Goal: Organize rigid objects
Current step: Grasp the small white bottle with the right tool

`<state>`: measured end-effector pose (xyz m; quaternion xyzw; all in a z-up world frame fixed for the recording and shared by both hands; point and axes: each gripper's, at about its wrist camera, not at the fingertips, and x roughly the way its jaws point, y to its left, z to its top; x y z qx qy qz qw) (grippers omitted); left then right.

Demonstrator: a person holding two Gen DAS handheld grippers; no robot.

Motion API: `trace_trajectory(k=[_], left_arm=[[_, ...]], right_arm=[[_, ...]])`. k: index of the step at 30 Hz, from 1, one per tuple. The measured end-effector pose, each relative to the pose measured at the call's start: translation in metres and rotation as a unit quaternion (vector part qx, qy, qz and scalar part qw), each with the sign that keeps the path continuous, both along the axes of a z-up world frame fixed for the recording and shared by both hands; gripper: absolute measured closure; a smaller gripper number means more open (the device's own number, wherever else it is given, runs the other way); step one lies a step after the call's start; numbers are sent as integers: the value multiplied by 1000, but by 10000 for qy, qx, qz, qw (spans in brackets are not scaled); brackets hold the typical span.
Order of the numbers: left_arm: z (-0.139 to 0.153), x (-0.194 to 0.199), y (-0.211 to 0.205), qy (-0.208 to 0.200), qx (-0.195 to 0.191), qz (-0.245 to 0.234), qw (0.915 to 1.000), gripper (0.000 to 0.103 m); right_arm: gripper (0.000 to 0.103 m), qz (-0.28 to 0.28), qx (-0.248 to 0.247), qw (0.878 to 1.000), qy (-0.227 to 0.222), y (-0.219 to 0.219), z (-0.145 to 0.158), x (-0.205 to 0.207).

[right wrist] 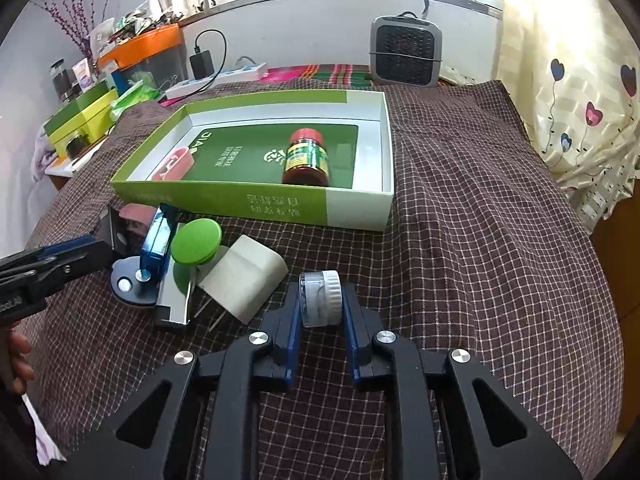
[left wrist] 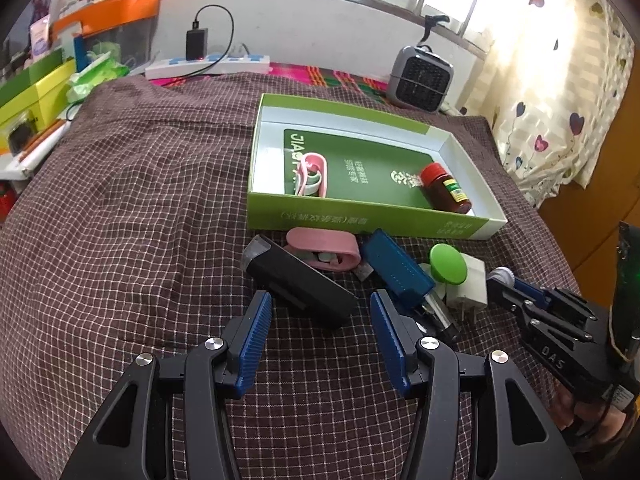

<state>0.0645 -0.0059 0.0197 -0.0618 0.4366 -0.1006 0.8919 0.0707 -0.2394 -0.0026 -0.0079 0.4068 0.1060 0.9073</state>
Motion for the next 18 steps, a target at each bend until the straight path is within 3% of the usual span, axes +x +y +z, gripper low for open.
trace_trajectory(k=[5, 18], left_arm=[[-3, 1, 0, 14, 225, 189, 9996, 52], [-2, -11, 22, -12, 345, 406, 9986, 52]], right_arm=[[83, 49, 100, 9999, 15, -1, 0, -1], [83, 170, 173, 9997, 27, 1, 0, -3]])
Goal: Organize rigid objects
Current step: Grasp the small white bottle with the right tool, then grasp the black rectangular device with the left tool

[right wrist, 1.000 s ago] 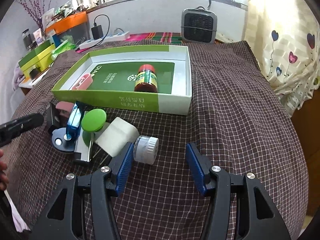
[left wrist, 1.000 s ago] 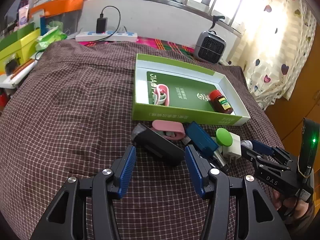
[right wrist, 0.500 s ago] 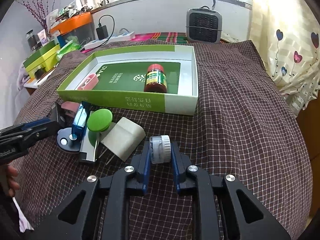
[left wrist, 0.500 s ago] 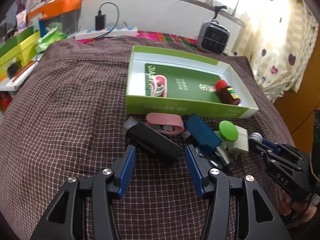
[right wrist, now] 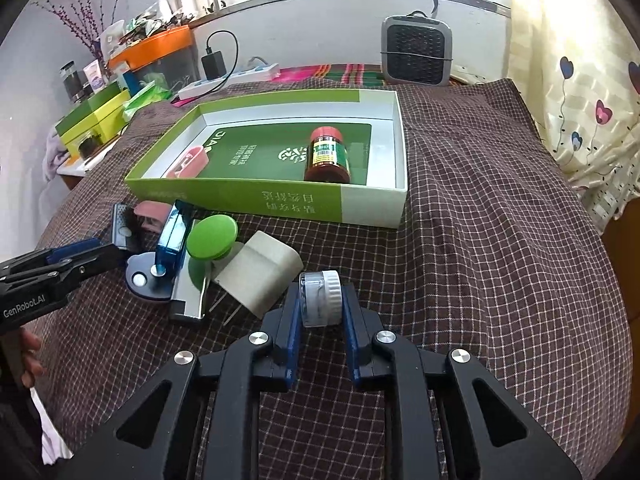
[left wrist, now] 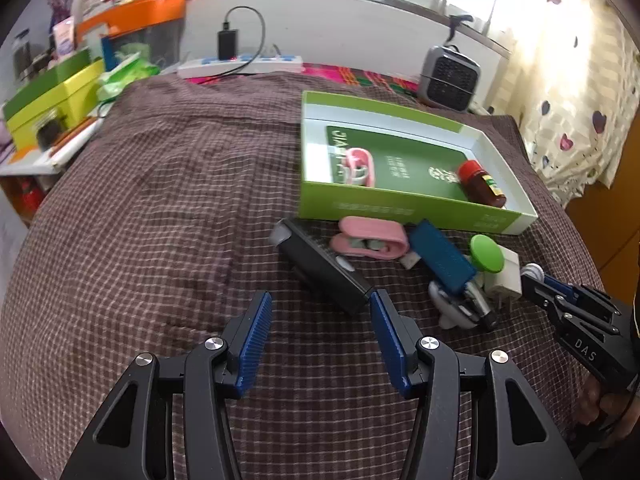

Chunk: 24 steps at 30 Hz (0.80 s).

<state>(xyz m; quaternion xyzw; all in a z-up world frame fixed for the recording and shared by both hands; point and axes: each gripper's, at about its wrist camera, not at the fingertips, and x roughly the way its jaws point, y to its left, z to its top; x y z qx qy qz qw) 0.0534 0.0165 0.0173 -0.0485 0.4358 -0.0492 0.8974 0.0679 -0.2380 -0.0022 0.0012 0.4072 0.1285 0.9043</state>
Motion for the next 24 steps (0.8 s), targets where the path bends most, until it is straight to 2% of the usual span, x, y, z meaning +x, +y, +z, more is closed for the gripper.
trace_trajectory(k=[11, 14, 17, 24], left_arm=[[-3, -1, 25, 33, 62, 294, 9995, 52], [-2, -2, 29, 8, -34, 369, 9993, 52], [1, -2, 29, -53, -272, 301, 9992, 52], [2, 13, 8, -67, -183, 85, 9998, 52]], right_arm=[[83, 22, 11, 10000, 6, 2, 0, -1], [83, 7, 6, 10000, 4, 2, 0, -1], [83, -63, 29, 10000, 1, 0, 0, -1], [83, -133, 77, 9999, 29, -2, 0, 0]])
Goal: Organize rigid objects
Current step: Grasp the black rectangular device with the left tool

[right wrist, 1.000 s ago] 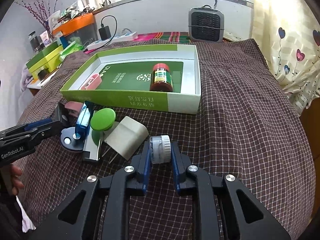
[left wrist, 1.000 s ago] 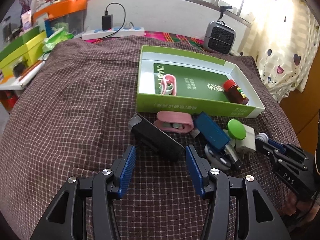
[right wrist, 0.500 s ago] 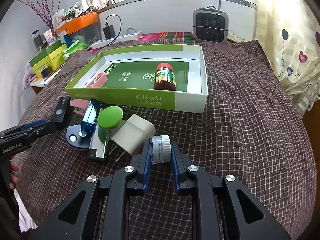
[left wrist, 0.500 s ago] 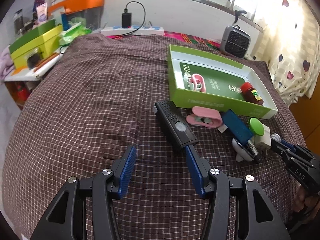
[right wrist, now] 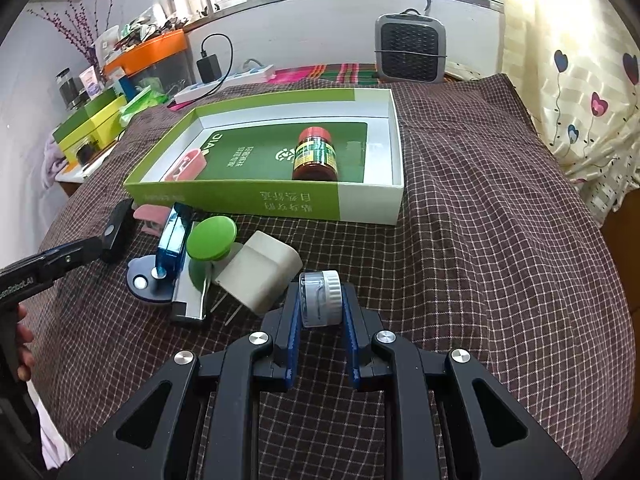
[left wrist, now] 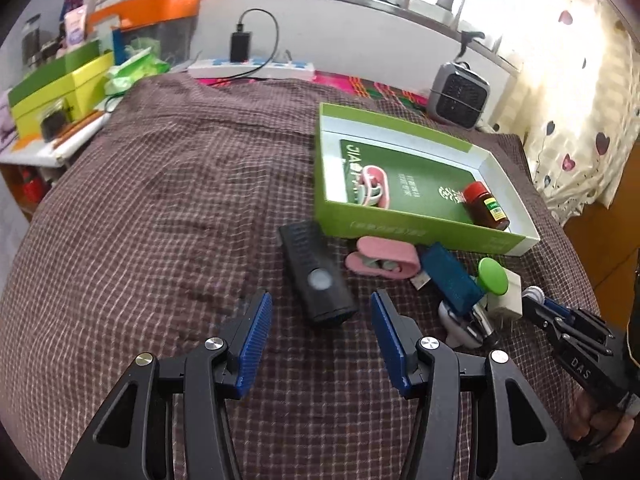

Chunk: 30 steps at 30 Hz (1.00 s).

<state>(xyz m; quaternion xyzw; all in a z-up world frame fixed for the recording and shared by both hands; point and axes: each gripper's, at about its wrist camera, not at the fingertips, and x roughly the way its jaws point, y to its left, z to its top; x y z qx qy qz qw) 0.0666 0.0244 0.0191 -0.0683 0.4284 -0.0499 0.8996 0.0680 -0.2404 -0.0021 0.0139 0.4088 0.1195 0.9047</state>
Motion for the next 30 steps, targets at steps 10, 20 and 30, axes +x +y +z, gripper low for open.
trace_trajectory(k=[10, 20, 30], left_arm=[[-10, 22, -6, 126, 389, 76, 9991, 52], [-13, 26, 6, 107, 493, 86, 9987, 52], [-14, 32, 9, 32, 527, 66, 9986, 63]], right_arm=[[83, -15, -14, 10000, 7, 0, 0, 2], [83, -26, -8, 10000, 26, 0, -1, 5], [83, -59, 9, 10000, 35, 1, -1, 6]])
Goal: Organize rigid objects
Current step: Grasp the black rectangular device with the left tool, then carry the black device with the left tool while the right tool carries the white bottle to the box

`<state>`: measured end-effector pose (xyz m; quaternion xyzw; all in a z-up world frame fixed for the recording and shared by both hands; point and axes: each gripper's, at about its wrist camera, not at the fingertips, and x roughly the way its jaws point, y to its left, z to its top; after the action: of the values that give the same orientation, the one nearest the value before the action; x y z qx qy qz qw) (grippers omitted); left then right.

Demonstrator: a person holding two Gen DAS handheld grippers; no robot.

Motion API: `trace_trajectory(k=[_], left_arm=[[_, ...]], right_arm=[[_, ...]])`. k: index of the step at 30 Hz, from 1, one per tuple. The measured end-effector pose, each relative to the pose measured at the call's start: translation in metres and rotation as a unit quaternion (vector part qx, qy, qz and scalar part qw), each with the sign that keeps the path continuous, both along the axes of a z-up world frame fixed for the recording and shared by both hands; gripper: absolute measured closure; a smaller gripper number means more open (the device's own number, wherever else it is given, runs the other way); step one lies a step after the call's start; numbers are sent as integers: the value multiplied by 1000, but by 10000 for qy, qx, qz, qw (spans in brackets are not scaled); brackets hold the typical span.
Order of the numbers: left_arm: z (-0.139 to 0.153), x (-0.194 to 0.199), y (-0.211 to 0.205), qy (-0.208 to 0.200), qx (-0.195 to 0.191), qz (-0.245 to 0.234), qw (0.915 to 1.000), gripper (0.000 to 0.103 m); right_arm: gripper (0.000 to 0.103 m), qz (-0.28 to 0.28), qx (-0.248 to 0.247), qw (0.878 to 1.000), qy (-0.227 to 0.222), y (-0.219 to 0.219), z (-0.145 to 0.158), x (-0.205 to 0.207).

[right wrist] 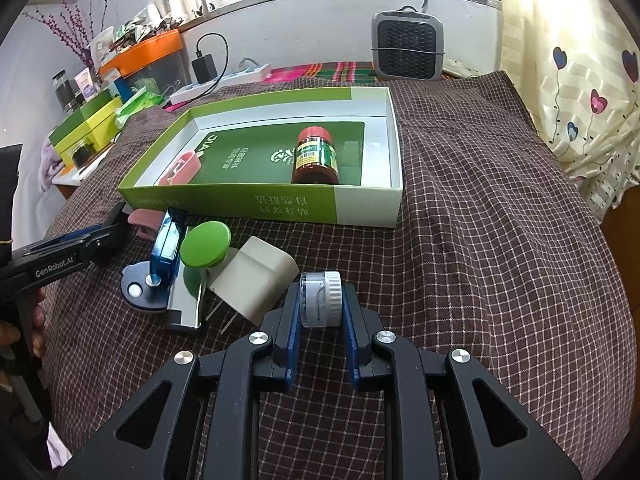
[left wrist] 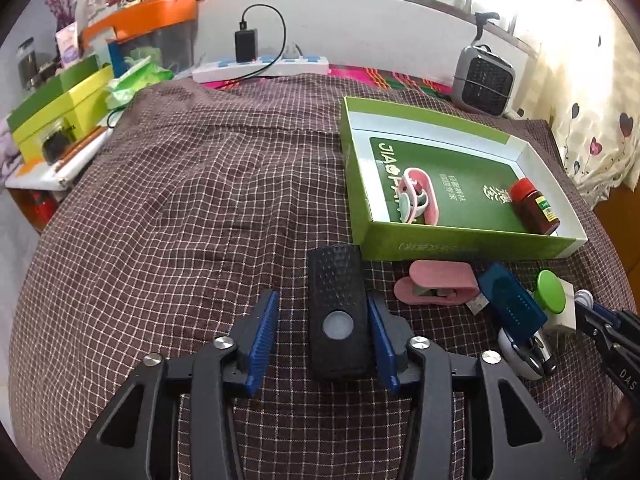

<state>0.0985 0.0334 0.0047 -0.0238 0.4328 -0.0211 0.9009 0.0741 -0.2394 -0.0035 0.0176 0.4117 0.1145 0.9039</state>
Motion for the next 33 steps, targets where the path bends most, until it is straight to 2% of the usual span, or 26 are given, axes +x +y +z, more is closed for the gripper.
trace_trajectory(k=[4, 8, 24, 33], left_arm=[[0, 0, 0, -10, -17, -21, 10000, 66], [0, -1, -1, -15, -42, -57, 10000, 77], [3, -6, -3, -17, -74, -101, 9999, 77], [21, -11, -6, -139, -139, -219, 9996, 77]], right_arm=[[83, 2, 2, 10000, 0, 0, 0, 0], [83, 2, 3, 10000, -1, 0, 0, 0], [83, 0, -21, 10000, -25, -1, 1, 0], [83, -43, -11, 9999, -158, -4, 12, -3]])
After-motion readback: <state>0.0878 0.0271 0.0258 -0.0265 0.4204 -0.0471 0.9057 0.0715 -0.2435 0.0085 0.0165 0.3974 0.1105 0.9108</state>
